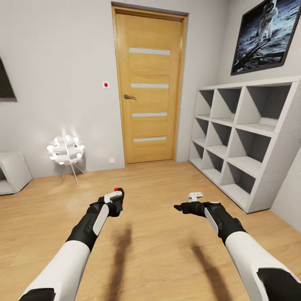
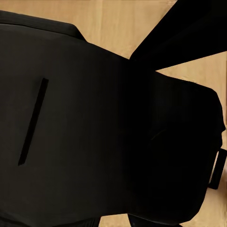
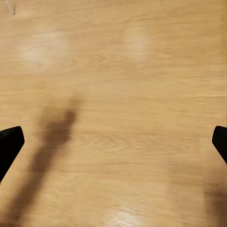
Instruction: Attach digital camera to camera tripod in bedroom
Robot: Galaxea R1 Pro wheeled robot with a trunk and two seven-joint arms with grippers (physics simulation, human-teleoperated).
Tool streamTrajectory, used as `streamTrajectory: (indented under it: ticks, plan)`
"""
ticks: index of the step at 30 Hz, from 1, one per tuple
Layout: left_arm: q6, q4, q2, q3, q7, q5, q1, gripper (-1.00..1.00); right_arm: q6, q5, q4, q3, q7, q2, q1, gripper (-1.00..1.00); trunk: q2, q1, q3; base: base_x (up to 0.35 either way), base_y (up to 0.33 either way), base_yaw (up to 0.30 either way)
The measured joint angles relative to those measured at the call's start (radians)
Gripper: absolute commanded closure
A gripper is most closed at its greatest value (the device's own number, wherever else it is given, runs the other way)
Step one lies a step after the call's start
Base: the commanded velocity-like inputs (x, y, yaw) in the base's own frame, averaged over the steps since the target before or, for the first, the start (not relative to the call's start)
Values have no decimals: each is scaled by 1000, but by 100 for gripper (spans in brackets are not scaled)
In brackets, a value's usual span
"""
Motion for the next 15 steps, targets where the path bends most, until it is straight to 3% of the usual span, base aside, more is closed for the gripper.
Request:
streamTrajectory:
  ticks: [5,10,15]
  plan:
    - [-1,40,43,0,0,18,0,100,-8,-1,4,-1,-1,-2,0,-100,1,-2,19,0,0,0]
    - [-4,51,55,-1,0,62,0,100,-9,0,5,-1,-1,-2,0,-100,22,-14,37,0,0,0]
    - [-5,53,56,-1,0,76,0,100,-10,1,5,-1,-1,-3,0,-100,57,-34,52,0,0,0]
